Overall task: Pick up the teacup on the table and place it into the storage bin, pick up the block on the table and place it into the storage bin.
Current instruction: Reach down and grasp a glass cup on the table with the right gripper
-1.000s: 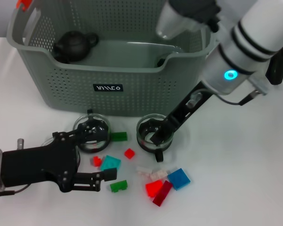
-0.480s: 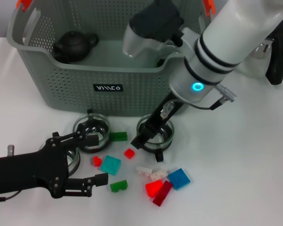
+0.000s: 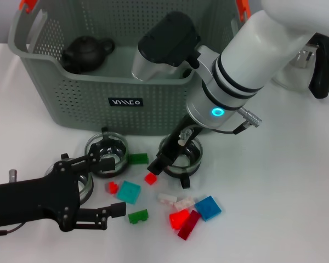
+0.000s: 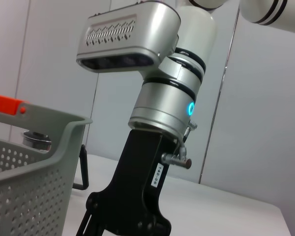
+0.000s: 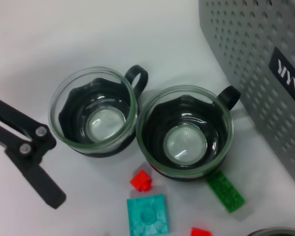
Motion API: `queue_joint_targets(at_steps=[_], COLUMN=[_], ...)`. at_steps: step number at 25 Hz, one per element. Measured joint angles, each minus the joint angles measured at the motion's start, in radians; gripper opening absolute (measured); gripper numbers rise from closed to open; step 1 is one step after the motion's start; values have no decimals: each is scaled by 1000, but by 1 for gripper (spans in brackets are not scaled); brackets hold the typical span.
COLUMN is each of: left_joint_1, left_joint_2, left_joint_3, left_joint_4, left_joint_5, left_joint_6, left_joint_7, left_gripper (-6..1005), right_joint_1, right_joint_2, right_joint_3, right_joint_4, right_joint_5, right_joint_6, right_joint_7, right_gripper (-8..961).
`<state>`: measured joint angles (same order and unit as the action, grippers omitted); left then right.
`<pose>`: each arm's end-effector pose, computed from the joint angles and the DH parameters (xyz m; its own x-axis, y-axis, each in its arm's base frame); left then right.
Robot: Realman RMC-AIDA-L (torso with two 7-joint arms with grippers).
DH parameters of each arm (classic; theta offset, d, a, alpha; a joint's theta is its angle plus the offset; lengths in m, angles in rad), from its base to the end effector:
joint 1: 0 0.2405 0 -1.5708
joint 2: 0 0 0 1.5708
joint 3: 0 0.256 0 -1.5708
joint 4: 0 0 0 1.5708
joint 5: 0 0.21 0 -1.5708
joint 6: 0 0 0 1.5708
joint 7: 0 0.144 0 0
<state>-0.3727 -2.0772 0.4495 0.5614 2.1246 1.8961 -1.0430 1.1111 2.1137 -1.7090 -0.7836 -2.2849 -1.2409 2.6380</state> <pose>-0.2984 0.2413 0.0073 0.7414 0.2222 0.6332 0.3476 -0.9343 -0.0792 0.0712 0.3751 -0.1194 0.8312 -0.4656 0.3037 -0.4126 -0.8829 -0.2243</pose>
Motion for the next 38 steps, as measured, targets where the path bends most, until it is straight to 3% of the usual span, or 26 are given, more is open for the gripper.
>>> queue_joint_targets(at_steps=[33, 38], left_joint_1=[2, 2], left_joint_2=[-3, -3], left_joint_3=[0, 0], left_joint_4=[-6, -6], left_joint_5=[-6, -6], left_joint_6=[-8, -9], left_joint_7=[0, 0], left_gripper=[903, 903], right_joint_1=[-12, -11], right_joint_2=[6, 6], right_joint_3=[-137, -137], right_joint_4=[105, 111], right_joint_5=[86, 85], right_joint_6=[177, 189], right_joint_7=[2, 3], right_gripper=[587, 418])
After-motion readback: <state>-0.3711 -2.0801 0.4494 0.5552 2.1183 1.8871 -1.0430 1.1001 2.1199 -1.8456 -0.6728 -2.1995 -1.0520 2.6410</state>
